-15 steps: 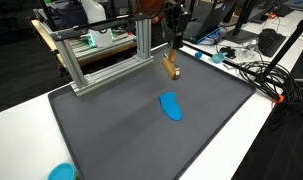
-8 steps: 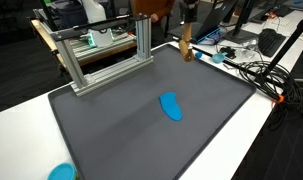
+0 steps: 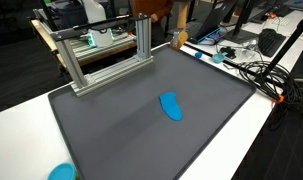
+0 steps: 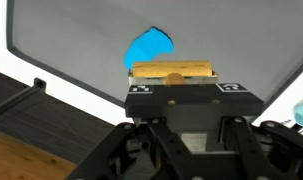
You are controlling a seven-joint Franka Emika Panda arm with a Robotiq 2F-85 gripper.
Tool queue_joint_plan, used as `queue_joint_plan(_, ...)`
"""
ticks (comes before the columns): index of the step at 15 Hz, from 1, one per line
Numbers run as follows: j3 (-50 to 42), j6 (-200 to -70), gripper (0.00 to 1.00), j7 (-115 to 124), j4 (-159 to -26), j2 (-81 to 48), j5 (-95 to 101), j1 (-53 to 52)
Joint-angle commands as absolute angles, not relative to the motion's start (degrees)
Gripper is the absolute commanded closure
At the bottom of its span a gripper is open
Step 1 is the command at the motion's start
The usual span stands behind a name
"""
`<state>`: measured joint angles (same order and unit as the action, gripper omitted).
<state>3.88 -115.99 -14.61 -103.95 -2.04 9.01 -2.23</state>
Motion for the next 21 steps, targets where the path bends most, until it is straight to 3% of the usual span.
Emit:
queue_joint_plan(1, 2.75, -108.08, 0.79, -5.77, -104.29, -0.65, 12.61, -2.17)
queue_joint_plan(6, 2.13, -99.60, 0.79, -2.94, -105.35, -0.14, 9.76, -1.96)
queue_joint_plan(16, 0.23, -128.07, 0.79, -5.75, -131.67, 12.95, 6.84, -1.03)
queue_joint_plan(17, 0.95, -124.76, 0.54, -4.17, -126.58, 8.52, 8.15, -1.39)
queue_joint_plan(20, 0.46, -126.79, 0.54, -4.41, -130.38, 10.97, 8.12, -1.20)
queue_joint_plan(21, 0.51, -125.94, 0.79, -3.87, -129.84, 10.62, 7.50, -1.27)
